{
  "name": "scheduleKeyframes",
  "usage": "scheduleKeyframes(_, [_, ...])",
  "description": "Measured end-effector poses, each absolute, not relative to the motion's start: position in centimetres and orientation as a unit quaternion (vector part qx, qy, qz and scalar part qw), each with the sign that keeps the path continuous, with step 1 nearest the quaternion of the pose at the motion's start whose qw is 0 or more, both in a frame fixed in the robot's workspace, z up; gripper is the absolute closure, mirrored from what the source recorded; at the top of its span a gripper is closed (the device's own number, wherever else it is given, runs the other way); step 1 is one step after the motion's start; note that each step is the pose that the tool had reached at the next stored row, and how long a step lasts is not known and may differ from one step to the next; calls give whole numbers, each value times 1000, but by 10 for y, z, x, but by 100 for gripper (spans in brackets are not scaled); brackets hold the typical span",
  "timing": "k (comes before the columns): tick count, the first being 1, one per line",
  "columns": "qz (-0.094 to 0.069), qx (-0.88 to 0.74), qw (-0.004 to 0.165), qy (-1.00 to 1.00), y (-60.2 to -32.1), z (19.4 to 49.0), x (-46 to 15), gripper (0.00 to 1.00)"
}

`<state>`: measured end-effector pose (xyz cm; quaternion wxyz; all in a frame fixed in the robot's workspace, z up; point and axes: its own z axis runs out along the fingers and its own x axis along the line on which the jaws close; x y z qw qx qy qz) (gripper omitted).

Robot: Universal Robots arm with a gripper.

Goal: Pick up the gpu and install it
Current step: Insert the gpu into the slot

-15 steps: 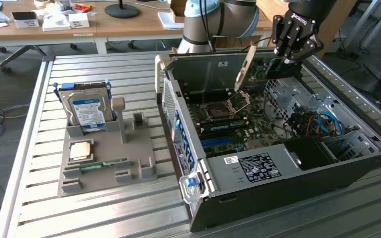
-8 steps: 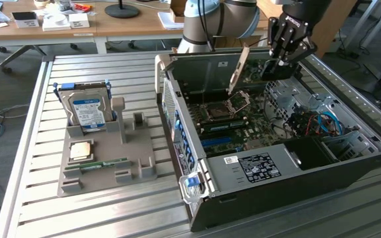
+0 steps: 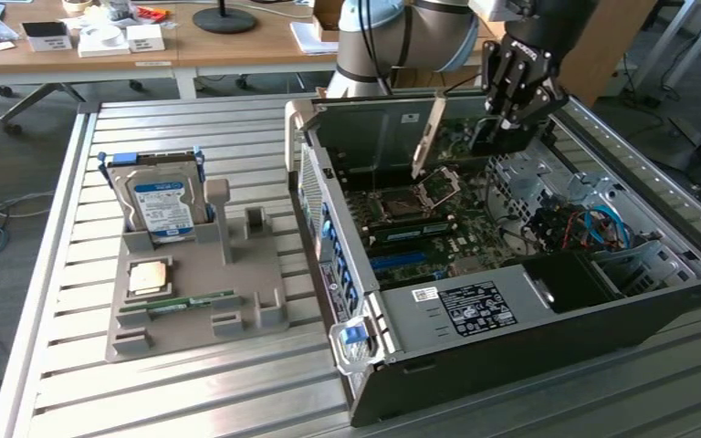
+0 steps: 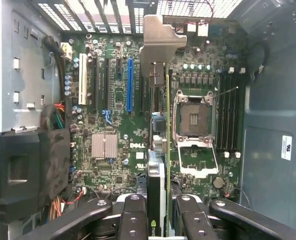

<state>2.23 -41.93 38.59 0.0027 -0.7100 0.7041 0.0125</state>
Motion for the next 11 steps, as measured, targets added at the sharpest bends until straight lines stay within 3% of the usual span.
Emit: scheduleKeyframes(11, [5,-710,10,704,-420,376,19,73])
